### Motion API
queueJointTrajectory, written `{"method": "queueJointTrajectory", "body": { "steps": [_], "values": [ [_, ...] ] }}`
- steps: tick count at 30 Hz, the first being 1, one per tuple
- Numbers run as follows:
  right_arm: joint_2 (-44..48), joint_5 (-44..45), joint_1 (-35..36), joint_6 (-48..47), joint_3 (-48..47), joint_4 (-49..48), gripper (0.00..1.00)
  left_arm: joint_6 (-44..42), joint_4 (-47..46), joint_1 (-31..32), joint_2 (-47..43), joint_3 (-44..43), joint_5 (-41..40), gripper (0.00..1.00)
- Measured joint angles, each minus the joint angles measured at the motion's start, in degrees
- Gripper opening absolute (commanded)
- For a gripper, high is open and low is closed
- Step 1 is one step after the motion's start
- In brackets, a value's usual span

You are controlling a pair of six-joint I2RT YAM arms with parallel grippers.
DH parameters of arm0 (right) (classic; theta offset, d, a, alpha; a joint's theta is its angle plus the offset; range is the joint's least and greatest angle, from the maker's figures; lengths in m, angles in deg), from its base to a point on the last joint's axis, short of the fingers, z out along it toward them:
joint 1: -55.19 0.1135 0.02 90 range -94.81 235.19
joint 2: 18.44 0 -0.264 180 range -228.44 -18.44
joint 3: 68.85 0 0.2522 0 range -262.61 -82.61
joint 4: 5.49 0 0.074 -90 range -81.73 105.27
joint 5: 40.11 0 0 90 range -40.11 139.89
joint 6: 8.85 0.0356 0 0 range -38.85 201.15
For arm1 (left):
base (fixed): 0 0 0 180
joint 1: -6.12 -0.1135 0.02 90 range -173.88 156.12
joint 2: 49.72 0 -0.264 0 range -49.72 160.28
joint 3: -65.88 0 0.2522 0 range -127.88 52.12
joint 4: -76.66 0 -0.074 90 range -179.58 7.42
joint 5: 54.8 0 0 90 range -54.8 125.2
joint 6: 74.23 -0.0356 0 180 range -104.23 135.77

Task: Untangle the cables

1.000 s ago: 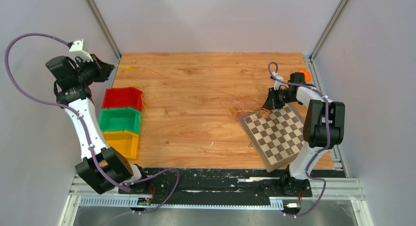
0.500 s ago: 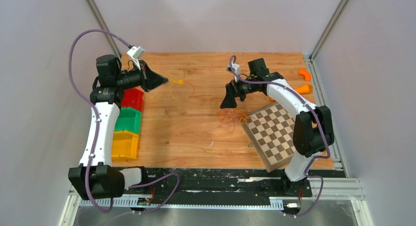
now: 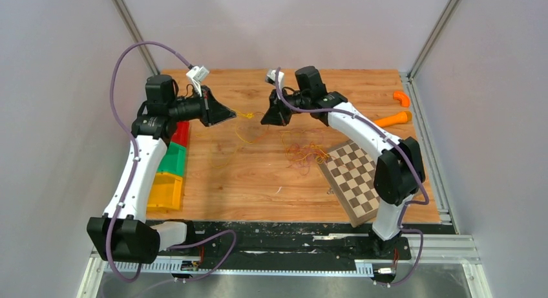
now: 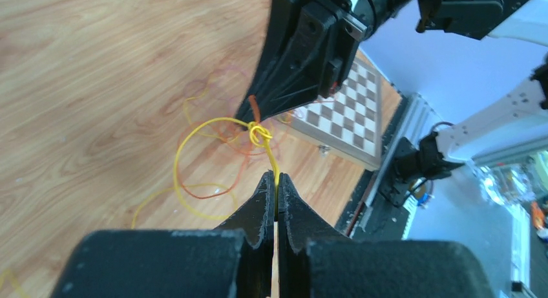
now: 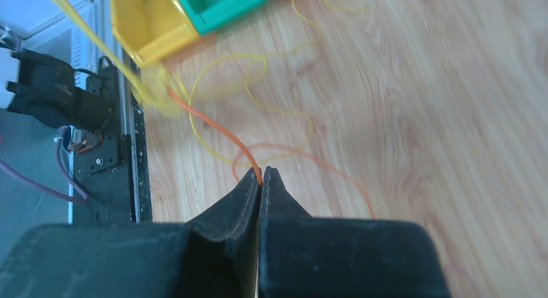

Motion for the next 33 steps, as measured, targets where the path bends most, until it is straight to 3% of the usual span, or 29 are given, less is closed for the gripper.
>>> {"method": "queueJointTrajectory", "body": {
  "steps": [4,9,12,17,23,27,33],
  "values": [
    [2.0,0.6,-4.6,-0.2,9.2,-0.5,0.00,-2.1,3.3,-4.5,0.4,-0.7,-3.3,0.00],
    [6.5,2.2,-16.0,-2.7,20.4,1.2,0.00,-7.2,6.6,-15.7,3.0,-0.9,-7.4,0.00],
    [7.3,4.7,-19.9,-4.5,21.9,3.0,0.00,-11.5,9.1,-16.2,5.8,-0.8,-9.5,0.00],
    [6.9,6.7,-18.9,-6.0,21.9,4.3,0.00,-16.8,11.0,-15.1,11.1,1.5,-13.2,0.00],
    [3.1,7.0,-18.2,-6.1,21.5,7.5,0.00,-21.1,13.3,-14.3,18.4,4.7,-24.0,0.03],
    [2.8,7.1,-18.2,-6.4,21.4,9.4,0.02,-25.4,14.4,-14.3,20.2,6.0,-31.1,0.29],
    [2.8,6.6,-18.2,-6.5,21.4,10.6,0.14,-31.8,15.5,-14.3,20.2,5.8,-35.5,0.97]
  ]
}}
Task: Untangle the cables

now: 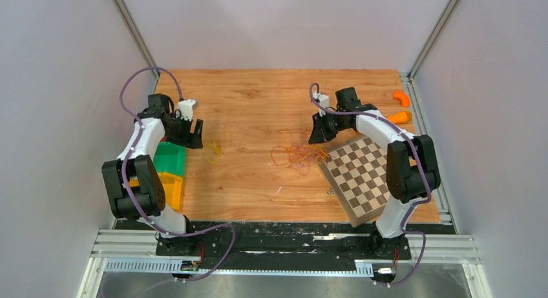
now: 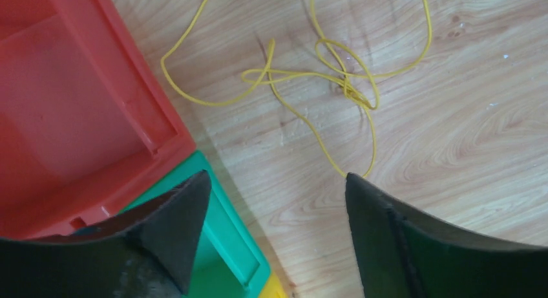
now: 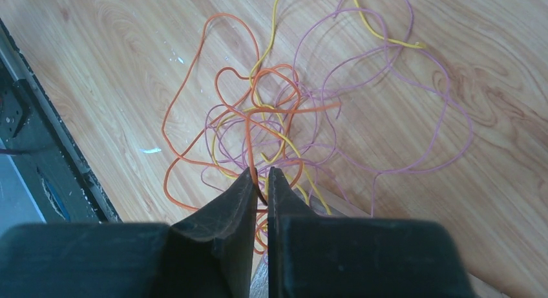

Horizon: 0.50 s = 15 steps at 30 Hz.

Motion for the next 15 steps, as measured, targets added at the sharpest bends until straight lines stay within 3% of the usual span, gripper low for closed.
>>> {"method": "queueJointTrajectory", "body": {
  "steps": [6,10,15],
  "values": [
    [0.0,-0.9,0.0,-0.6,0.0,1.2,0.50,-6.3,1.7,1.9,0.0,-3.3,-1.7,1.00],
    [-0.4,-1.6,0.0,-0.7,-0.3,1.7,0.73,-6.0,1.8,5.0,1.2,-6.3,-2.4,1.00],
    [-1.0,-1.6,0.0,-0.5,-0.5,1.9,0.89,1.0,1.7,7.0,10.2,-15.3,-3.3,1.00]
  ]
}}
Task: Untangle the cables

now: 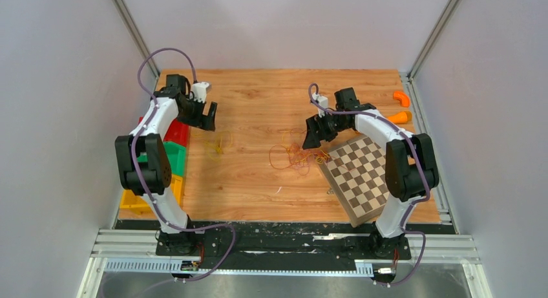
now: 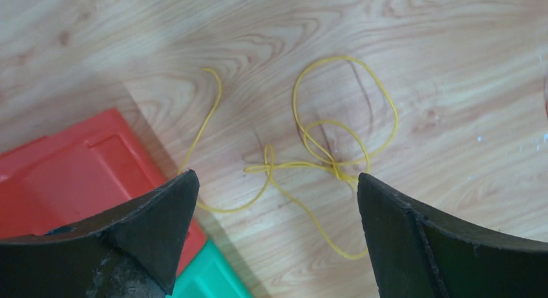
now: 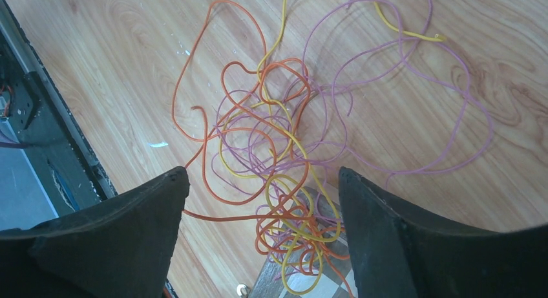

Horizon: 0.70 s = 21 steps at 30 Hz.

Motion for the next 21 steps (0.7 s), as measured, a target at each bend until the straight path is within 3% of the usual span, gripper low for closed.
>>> {"method": "queueJointTrajectory", "body": {
  "steps": [8,16,21],
  "values": [
    [0.0,0.0,0.0,0.0,0.0,0.0,0.94,11.8,0.7,-0.1,8.1,-1.8,-0.5,1.00],
    [0.0,-0.1,0.0,-0.1,0.0,0.1,0.94,21.1,-1.9,2.4,8.0,7.3,2.6,1.00],
    [0.0,-0.2,0.0,0.0,0.0,0.3,0.94,25.0,-4.7,6.3,7.0,8.2,1.5,1.00]
  ]
}}
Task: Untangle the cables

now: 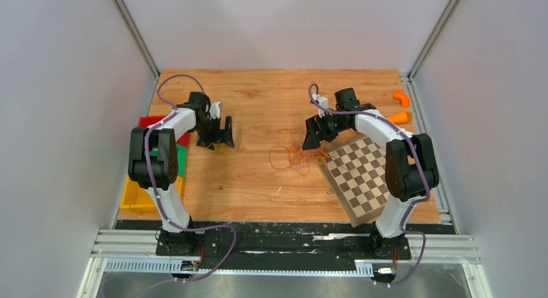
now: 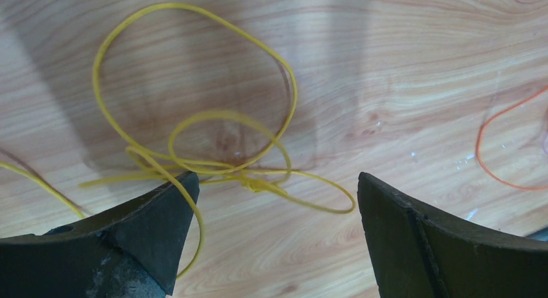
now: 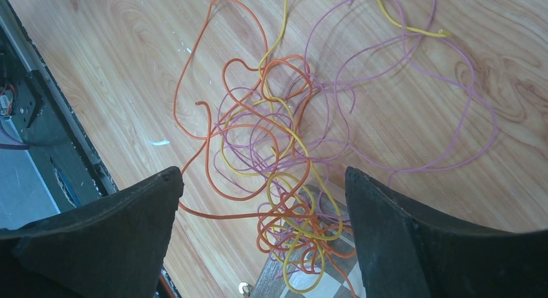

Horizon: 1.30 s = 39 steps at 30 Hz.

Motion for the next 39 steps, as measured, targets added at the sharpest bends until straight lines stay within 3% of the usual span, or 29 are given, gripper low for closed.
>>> {"method": "queueJointTrajectory", "body": {
  "steps": [5,13,15,17,18,20,26,32,35,39],
  "values": [
    [0.0,-0.1,0.0,0.0,0.0,0.4,0.94,1.4,-2.3,4.2,-0.2,0.6,-4.8,1.00],
    [0.0,-0.1,0.0,0.0,0.0,0.5,0.93,1.9,-1.2,9.9,1.6,-1.2,-18.5,0.68],
    [0.0,-0.1,0.0,0.0,0.0,0.6,0.93,1.1,-0.7,11.5,2.5,-1.9,-22.3,0.57],
    [0.0,-0.1,0.0,0.0,0.0,0.6,0.92,0.7,-0.3,12.7,3.3,-2.9,-23.8,0.37],
    [0.0,-0.1,0.0,0.0,0.0,0.6,0.92,0.6,-0.1,13.0,3.6,-3.3,-24.1,0.22],
    [0.0,-0.1,0.0,0.0,0.0,0.6,0.92,-0.8,-0.1,13.6,4.1,-4.0,-25.1,0.04],
    [0.0,-0.1,0.0,0.0,0.0,0.6,0.92,-6.0,-0.5,13.7,1.0,-1.7,-24.0,0.00],
    [0.0,-0.9,0.0,0.0,0.5,0.7,0.91,-15.6,0.7,12.0,-14.8,-0.3,-17.0,0.00],
    [0.0,-1.3,0.0,0.0,0.5,0.7,0.91,-21.1,2.5,7.5,-21.5,-3.5,-10.6,0.00],
    [0.2,-1.7,0.0,0.1,0.5,0.7,0.91,-28.3,6.4,-0.9,-22.5,-10.1,-3.2,0.00]
  ]
}}
